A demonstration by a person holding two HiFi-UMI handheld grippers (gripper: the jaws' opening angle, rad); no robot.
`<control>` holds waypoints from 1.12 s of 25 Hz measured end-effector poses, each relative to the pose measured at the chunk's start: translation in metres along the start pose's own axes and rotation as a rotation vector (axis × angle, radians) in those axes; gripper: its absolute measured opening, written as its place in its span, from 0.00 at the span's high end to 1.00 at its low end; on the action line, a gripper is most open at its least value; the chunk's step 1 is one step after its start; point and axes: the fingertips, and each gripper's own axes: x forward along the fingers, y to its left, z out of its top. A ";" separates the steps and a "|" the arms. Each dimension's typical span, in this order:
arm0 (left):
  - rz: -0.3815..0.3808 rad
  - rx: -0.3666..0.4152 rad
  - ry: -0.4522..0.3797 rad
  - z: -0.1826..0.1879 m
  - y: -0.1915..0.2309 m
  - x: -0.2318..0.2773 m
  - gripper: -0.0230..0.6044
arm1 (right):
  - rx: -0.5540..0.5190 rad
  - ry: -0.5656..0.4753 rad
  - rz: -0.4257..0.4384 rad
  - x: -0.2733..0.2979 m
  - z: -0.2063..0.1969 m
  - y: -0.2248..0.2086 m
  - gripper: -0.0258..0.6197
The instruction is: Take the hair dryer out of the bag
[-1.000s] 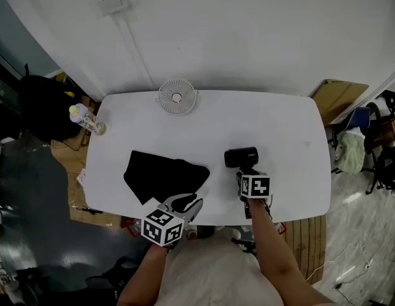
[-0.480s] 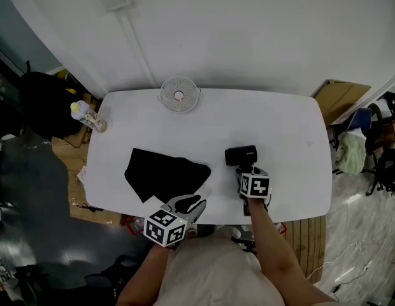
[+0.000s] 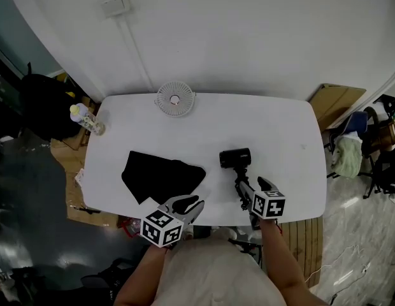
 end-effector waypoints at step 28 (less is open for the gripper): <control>-0.001 0.028 -0.094 -0.004 -0.071 -0.001 0.88 | -0.139 -0.124 0.272 -0.118 0.006 0.073 0.94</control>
